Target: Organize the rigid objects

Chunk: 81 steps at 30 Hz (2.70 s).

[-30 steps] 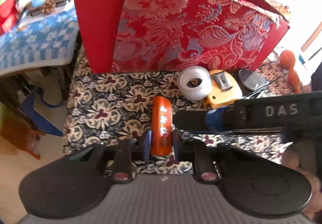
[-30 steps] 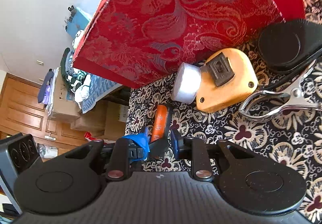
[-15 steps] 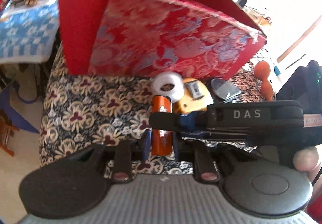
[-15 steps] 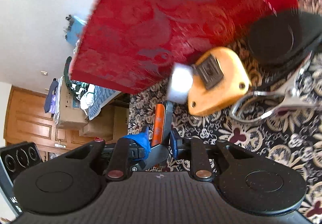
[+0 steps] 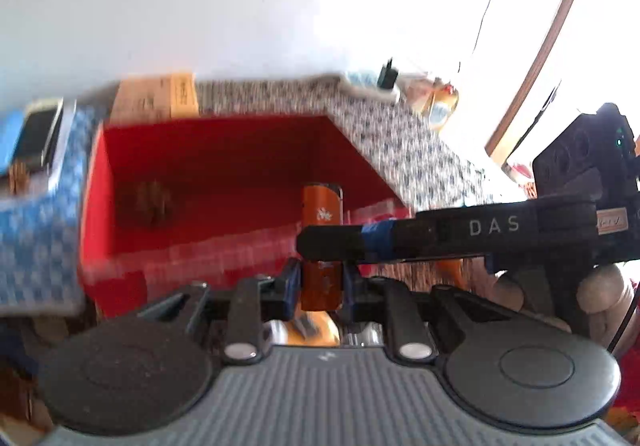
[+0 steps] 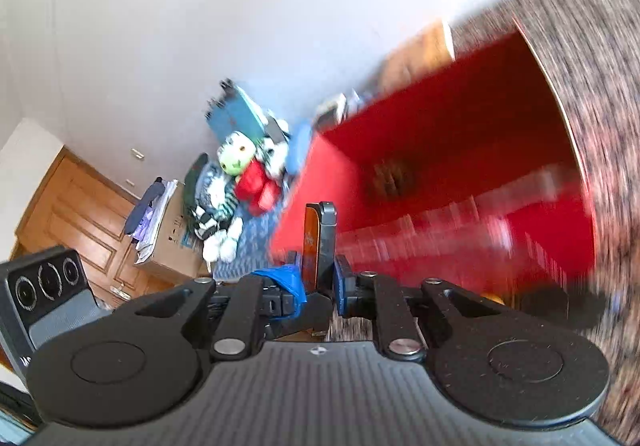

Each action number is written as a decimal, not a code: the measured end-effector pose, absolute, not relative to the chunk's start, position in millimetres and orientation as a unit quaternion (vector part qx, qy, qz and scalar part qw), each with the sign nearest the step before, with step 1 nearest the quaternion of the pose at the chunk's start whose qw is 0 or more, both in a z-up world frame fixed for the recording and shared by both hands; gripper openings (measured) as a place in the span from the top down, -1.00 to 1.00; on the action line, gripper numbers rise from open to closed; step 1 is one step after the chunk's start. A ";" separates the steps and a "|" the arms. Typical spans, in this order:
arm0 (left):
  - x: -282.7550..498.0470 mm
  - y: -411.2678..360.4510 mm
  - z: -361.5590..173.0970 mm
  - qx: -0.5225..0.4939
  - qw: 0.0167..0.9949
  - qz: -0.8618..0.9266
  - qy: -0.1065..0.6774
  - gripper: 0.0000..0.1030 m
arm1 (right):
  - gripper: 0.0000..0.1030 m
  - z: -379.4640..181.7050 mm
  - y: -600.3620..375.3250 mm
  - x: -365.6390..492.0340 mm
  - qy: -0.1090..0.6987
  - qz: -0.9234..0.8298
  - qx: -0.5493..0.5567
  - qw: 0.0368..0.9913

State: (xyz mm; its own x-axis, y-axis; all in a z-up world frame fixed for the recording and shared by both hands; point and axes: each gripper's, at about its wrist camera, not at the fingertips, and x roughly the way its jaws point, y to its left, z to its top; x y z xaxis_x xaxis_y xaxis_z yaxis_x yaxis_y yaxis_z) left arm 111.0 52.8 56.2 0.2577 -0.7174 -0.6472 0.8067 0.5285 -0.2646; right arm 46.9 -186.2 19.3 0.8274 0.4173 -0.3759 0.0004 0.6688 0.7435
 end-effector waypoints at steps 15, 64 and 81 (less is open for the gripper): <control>234.3 7.9 -1.2 0.084 0.811 -0.367 0.447 0.67 | 1.00 -22.5 -181.7 211.8 0.387 0.134 0.341 0.846; 219.3 -1.4 -24.8 0.177 0.847 -0.237 0.442 -0.05 | 0.85 -31.3 -169.9 215.9 0.426 0.047 0.308 0.849; 183.9 -1.3 7.8 0.186 0.876 -0.186 0.404 -0.12 | 0.76 -8.8 -187.1 154.6 0.366 0.014 0.306 0.879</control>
